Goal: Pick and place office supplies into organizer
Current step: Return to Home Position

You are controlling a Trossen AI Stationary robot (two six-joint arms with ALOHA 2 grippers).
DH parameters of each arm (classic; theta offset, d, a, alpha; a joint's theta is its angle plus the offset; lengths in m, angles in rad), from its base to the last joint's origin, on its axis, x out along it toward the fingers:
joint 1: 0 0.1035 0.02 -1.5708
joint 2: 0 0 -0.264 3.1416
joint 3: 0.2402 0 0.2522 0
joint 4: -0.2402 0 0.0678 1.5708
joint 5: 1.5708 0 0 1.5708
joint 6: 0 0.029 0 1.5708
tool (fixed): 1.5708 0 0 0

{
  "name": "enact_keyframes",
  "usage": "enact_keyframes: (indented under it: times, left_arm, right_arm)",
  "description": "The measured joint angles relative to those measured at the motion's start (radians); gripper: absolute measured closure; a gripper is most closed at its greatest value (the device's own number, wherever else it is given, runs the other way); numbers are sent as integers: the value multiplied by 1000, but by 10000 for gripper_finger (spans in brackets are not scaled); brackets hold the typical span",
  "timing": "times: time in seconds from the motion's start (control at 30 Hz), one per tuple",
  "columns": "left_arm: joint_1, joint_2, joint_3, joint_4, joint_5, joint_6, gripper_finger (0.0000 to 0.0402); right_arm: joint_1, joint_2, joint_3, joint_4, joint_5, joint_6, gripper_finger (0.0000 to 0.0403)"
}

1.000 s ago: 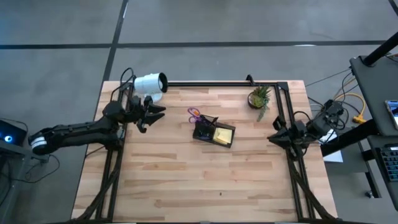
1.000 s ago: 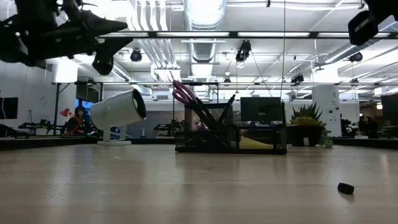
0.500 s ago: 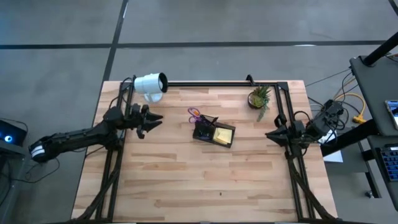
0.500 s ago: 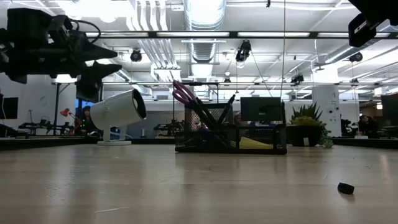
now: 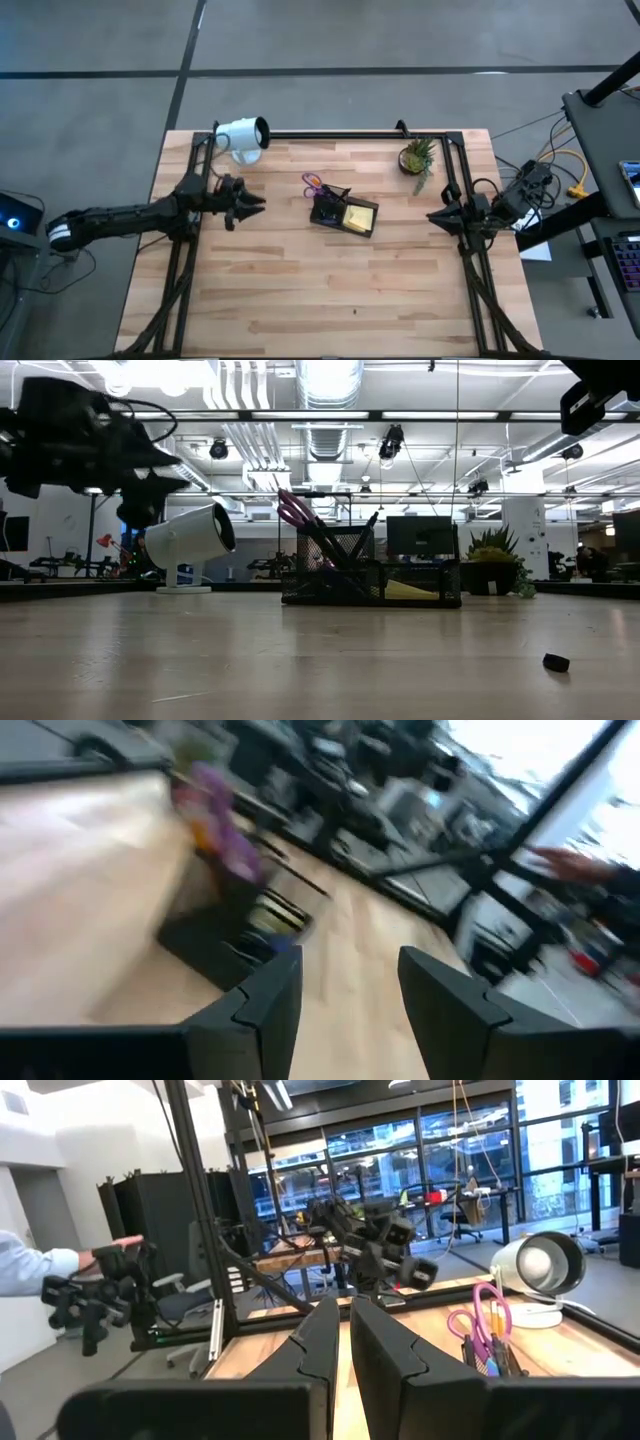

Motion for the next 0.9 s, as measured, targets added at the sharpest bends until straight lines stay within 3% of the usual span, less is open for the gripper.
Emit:
enact_keyframes:
  times: [0.13,0.33,0.67,0.9]
  left_arm:
    - [-101,-167,0,-23,6,0,249]
    - [-152,-303,0,-8,7,0,249]
    - [-212,-450,-1,-6,6,0,249]
    - [-302,-480,-2,-7,5,0,249]
  right_arm:
    - [0,0,0,0,0,3,380]
    - [-32,2,-54,-1,-13,9,380]
    - [-343,-2,-180,39,-3,6,381]
    - [-426,-2,-180,40,-2,3,381]
